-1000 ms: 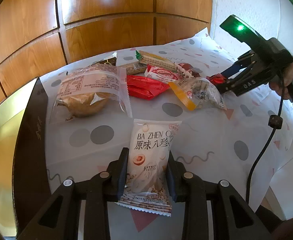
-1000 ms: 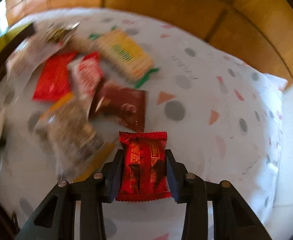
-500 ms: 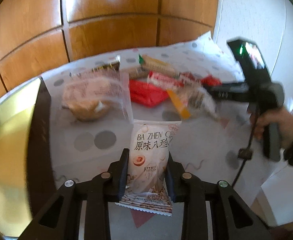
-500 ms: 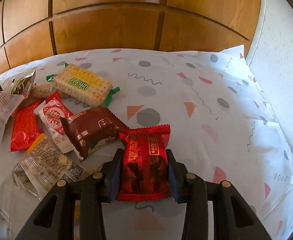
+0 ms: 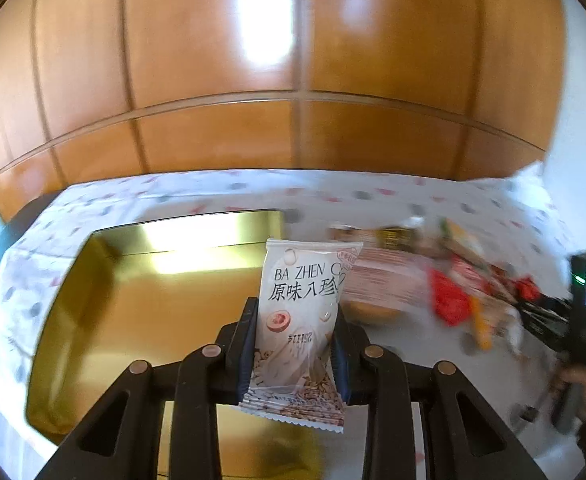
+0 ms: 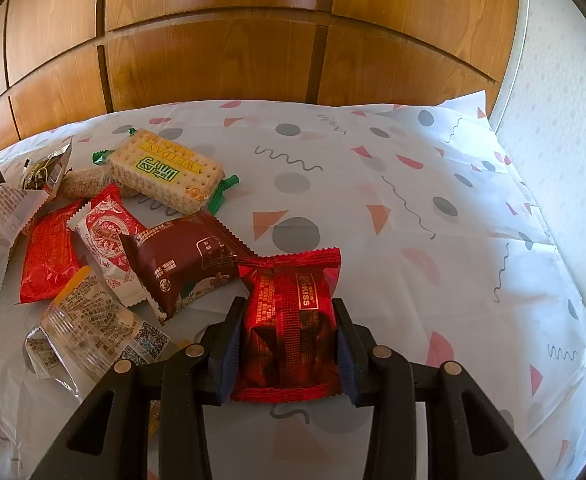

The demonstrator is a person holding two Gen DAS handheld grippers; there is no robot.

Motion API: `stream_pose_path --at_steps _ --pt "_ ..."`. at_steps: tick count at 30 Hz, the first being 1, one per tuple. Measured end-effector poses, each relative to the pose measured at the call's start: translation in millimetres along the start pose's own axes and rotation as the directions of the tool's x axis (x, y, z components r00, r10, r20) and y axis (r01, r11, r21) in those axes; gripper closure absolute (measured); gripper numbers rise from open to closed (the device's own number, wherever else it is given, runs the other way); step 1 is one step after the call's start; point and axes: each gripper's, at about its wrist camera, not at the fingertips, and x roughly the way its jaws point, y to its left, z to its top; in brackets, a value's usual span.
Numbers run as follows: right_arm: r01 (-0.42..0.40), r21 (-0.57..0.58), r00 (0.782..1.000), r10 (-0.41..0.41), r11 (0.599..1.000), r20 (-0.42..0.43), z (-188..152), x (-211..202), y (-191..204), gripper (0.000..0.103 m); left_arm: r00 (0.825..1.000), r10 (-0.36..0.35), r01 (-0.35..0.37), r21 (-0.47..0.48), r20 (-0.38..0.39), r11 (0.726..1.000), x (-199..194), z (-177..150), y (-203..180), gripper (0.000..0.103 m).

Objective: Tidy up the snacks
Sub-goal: 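Carry the white packet over the gold tray and open the left tool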

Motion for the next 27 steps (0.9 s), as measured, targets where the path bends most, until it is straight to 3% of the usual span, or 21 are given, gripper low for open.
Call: stream_pose_path --at_steps 4,8,13,19,24,27 --pt "0.000 -0.001 1.000 0.000 1.000 0.000 0.2 0.0 0.1 0.062 0.996 0.002 -0.010 -0.083 -0.095 0.997 23.0 3.4 31.4 0.071" --pt "0.001 -0.001 1.000 -0.001 1.000 0.001 0.4 -0.4 0.5 0.062 0.977 -0.033 -0.009 -0.193 -0.210 0.981 57.2 8.7 61.6 0.071" --pt "-0.002 0.001 1.000 0.002 1.000 0.004 0.4 -0.3 0.0 0.062 0.960 -0.051 -0.018 -0.244 -0.274 0.970 90.7 23.5 78.2 0.071" --pt "-0.002 0.003 1.000 0.002 1.000 0.006 0.6 0.1 -0.2 0.062 0.957 -0.012 -0.056 -0.225 -0.289 0.973 125.1 39.7 71.6 0.071" --pt "-0.003 0.008 1.000 0.003 1.000 0.008 0.7 1.5 -1.0 0.062 0.954 -0.026 -0.046 -0.229 -0.299 0.972 148.6 46.7 68.3 0.068" --pt "-0.007 0.012 1.000 0.007 1.000 0.008 0.6 2.3 -1.9 0.061 0.958 -0.004 -0.064 -0.229 -0.287 0.971 146.4 45.1 65.4 0.048"
